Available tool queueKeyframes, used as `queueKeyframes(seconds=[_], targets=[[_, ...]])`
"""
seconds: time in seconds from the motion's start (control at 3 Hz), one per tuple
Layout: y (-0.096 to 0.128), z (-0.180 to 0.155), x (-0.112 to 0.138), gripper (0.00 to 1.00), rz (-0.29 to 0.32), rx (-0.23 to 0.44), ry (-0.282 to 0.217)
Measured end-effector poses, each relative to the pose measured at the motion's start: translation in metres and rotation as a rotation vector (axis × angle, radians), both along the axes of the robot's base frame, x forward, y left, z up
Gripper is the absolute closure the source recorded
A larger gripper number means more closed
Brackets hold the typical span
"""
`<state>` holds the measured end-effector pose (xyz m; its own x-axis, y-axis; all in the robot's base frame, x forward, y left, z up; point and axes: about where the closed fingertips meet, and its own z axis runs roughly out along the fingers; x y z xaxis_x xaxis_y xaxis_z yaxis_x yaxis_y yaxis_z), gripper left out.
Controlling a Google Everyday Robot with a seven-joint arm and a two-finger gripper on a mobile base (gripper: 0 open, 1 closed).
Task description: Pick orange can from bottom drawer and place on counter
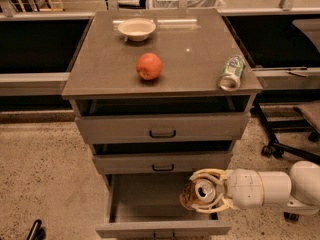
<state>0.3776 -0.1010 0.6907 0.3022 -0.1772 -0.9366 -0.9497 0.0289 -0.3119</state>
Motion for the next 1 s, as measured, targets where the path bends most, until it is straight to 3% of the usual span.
queueKeyframes(seconds=[0.33,0.67,1.0], targets=[[0.011,0.012,-0.002,1.00,0.055,-0.068,-0.041],[0.021,0.119,0.003,1.00,0.067,-0.169,-0.218],[0.043,0.223,0.006,1.00,0.106,-0.280,-0.315]])
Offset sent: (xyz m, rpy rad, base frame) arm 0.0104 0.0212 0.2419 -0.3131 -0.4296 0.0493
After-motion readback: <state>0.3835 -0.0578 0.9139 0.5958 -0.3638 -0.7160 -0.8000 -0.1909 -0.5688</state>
